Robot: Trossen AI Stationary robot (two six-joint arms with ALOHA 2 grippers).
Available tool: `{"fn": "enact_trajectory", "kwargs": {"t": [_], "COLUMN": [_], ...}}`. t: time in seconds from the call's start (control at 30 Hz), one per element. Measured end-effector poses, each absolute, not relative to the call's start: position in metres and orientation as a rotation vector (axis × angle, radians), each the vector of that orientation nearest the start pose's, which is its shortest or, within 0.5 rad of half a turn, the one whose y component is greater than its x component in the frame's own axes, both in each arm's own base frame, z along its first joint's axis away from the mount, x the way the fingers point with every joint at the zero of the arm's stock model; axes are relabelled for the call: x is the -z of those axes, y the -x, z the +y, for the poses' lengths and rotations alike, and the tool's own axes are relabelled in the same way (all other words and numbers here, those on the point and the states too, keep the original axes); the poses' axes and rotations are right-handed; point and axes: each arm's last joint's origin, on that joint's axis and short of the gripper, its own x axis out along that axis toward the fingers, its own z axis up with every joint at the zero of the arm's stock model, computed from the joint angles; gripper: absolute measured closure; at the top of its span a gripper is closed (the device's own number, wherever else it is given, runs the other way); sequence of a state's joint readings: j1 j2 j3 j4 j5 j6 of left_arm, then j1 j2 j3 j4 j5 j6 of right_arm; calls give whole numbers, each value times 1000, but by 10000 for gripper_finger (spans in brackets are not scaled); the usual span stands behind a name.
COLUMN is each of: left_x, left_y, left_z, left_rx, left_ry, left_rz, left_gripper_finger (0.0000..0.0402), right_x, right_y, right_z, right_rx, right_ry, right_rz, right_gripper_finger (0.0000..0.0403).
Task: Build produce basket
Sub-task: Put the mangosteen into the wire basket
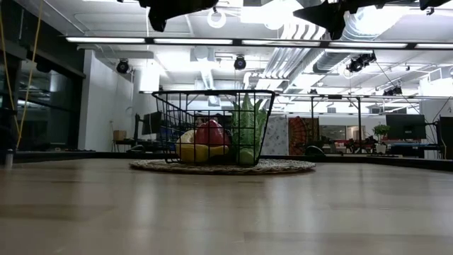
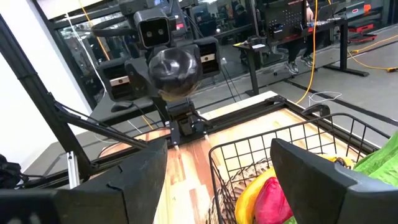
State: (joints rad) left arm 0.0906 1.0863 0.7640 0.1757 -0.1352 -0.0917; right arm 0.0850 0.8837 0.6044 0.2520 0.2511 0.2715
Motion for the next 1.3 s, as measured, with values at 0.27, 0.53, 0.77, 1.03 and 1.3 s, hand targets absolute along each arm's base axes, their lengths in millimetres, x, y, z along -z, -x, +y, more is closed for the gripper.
{"fn": "enact_trajectory", "kwargs": {"t": [0.27,0.53,0.77,1.03,1.3], "left_x": [-302,-302,-302,-301,-295], "left_y": [-242,-242,-242,-242,-241], "left_z": [26,26,26,25,25], "left_rx": [-221,-229,-227,-196,-194], "left_ry": [-10,-60,-71,-100,-92], "left_rz": [148,154,155,173,237], "left_gripper_finger": [201,201,201,201,201], "right_x": [-295,-295,-295,-291,-291], "right_y": [-200,-200,-200,-200,-200], "right_z": [10,10,9,9,9], "right_rx": [168,168,183,188,200], "right_ry": [-245,-209,-167,-102,-83], "right_rz": [6,9,12,55,59], "right_gripper_finger": [126,126,126,126,126]}}
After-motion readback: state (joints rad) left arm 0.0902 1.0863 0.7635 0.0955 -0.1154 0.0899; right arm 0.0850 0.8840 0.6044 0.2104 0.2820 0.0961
